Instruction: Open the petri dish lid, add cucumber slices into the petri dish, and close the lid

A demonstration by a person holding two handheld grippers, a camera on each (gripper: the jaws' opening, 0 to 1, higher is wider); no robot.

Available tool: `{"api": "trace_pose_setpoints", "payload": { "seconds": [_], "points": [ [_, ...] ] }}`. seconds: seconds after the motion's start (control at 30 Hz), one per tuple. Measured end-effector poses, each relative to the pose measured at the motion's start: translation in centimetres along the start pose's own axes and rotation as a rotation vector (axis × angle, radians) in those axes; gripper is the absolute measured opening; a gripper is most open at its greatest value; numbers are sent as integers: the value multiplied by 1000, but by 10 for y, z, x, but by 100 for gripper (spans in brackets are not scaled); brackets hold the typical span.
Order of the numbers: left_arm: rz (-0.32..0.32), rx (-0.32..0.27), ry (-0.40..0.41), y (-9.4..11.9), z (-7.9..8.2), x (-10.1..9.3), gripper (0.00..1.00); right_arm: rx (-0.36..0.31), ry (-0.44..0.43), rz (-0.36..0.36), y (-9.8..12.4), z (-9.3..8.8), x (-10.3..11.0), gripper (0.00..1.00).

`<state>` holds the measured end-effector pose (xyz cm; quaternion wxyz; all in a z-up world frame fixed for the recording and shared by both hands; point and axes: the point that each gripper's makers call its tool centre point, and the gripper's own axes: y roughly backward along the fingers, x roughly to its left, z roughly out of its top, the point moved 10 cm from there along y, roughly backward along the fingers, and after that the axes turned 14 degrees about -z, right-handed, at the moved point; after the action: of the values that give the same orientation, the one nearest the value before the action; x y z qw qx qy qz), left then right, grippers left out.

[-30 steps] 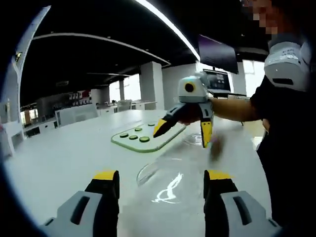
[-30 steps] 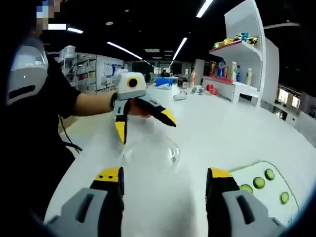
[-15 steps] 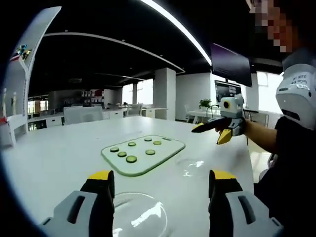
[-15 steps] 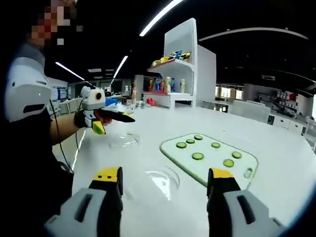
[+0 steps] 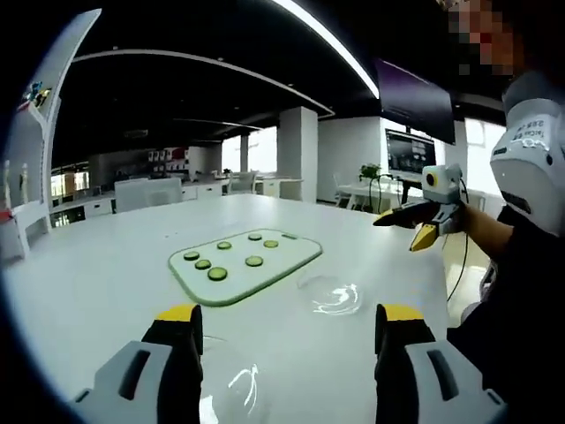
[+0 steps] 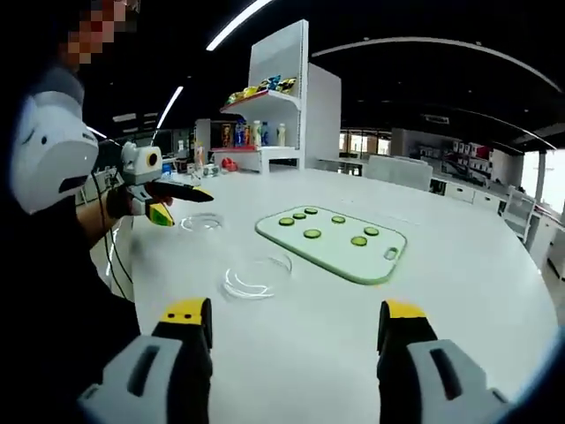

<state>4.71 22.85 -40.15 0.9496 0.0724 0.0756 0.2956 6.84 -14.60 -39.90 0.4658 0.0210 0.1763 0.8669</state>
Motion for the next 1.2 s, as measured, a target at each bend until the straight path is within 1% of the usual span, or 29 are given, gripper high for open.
{"api": "trace_pose_setpoints", "payload": {
  "seconds": [0.1, 0.2, 0.37, 0.43, 0.47, 0.53, 0.57, 0.6, 0.63, 0.67, 0.7, 0.73, 0.77, 0.8, 0.87, 0.97, 1.0, 1.07, 1.1, 1.13, 1.17, 1.2],
  "points": [
    [1, -9, 12, 1, 0, 0, 79, 2, 11, 17, -5, 1, 7, 74],
    [7, 2, 17, 3, -1, 2, 79, 5, 11, 27, -9, 2, 10, 74],
    [2, 3, 11, 5, -1, 1, 78, 6, 16, 35, -10, 3, 14, 74],
    [-1, 11, 14, 5, -3, 1, 78, 19, 37, 36, -10, 4, 15, 74],
    [0, 14, 11, 5, -3, 1, 77, 21, 43, 34, -10, 6, 14, 74],
    [0, 19, 8, 5, -3, -1, 77, 10, 61, 22, -11, 15, 8, 76],
    [-8, 22, 10, 4, -2, -3, 77, 3, 60, -9, -15, 23, 0, 79],
    [-23, 24, 12, 3, -2, -6, 78, -10, 48, -44, -21, 33, -13, 81],
    [-38, 28, 13, 2, -3, -8, 78, -22, 28, -75, -27, 44, -25, 80],
    [-44, 33, 12, 0, -3, -10, 79, -16, 7, -94, -33, 51, -34, 78],
    [-47, 38, 10, -2, -3, -11, 80, 7, 1, -114, -45, 65, -47, 77],
    [-50, 48, -6, -4, -4, -14, 80, 11, 11, -115, -55, 75, -55, 77],
    [-48, 57, -20, -6, -5, -15, 80, 18, 21, -114, -62, 81, -60, 79],
    [-45, 62, -32, -7, -5, -17, 80, 40, 42, -107, -73, 88, -66, 83],
    [-40, 67, -48, -8, -5, -22, 80, 72, 45, -102, -95, 100, -74, 83],
    [-54, 47, -45, -6, -3, -28, 81, 96, 44, -101, -131, 113, -82, 82],
    [-55, 46, -40, -5, -3, -29, 81, 129, 48, -89, -146, 115, -84, 79],
    [-57, 51, -43, -4, -4, -31, 80, 178, 41, -98, -168, 116, -87, 73],
    [-57, 56, -46, -2, -4, -32, 80, 209, 52, -95, -178, 116, -88, 72],
    [-54, 57, -47, -1, -4, -33, 80, 221, 51, -92, -182, 116, -88, 71],
    [-50, 57, -50, 0, -4, -34, 80, 250, 41, -86, -194, 115, -83, 73],
    [-49, 55, -50, 2, -4, -34, 80, 269, 52, -80, -203, 113, -81, 74]
  ]
}}
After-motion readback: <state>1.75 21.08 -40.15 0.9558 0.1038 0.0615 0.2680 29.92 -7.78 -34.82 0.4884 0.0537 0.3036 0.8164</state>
